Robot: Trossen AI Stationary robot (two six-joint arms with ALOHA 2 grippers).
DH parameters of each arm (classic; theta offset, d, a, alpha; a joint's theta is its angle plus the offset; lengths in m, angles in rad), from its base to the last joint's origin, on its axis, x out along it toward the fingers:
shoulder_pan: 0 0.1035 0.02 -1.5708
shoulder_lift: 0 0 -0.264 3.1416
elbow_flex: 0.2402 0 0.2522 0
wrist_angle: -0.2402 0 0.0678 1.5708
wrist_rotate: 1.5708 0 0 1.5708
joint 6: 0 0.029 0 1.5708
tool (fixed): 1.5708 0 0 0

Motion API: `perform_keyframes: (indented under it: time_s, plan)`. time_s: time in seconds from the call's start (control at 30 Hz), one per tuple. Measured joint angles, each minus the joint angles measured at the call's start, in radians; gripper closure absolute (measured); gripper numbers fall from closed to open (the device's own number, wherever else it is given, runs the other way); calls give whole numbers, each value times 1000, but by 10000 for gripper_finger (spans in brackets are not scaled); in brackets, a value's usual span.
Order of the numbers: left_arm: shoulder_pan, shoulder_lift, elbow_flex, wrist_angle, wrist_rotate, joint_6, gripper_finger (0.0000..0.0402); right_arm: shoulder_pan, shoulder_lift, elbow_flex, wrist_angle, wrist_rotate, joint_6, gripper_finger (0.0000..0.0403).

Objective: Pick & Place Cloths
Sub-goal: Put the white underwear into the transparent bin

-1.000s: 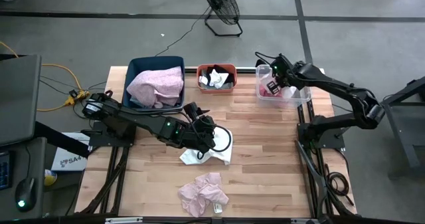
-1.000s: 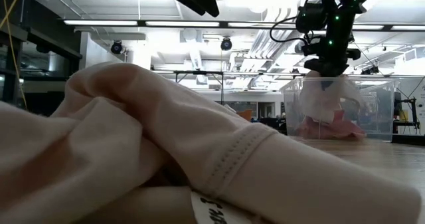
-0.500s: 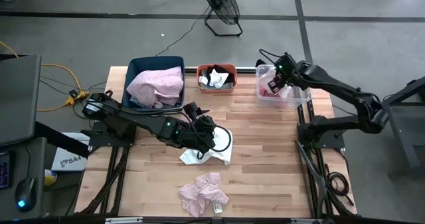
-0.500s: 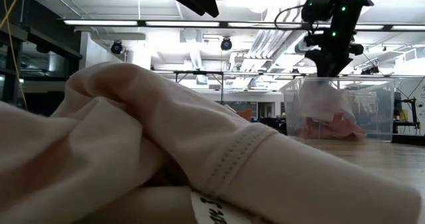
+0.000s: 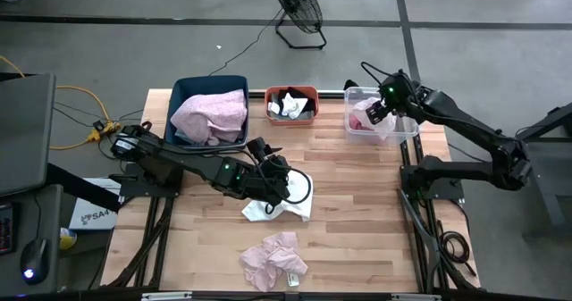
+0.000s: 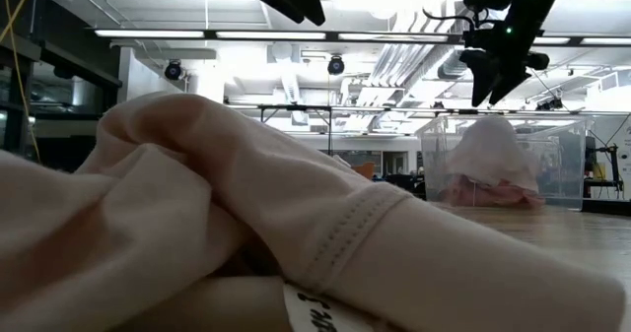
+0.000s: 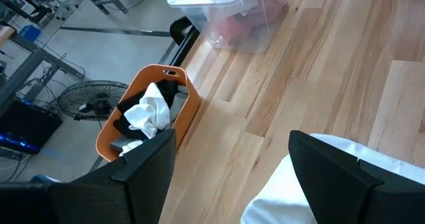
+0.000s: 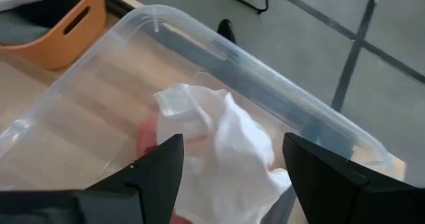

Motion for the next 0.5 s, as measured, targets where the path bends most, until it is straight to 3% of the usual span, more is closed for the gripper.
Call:
perform_keyframes:
  time_s: [0.27, 0.5]
  plan:
    - [0, 0, 0, -26, 11, -19, 120, 0, -1, 0, -12, -21, 28, 154]
    - [0, 0, 0, -137, 20, -128, 120, 5, -58, 0, -34, -44, 60, 154]
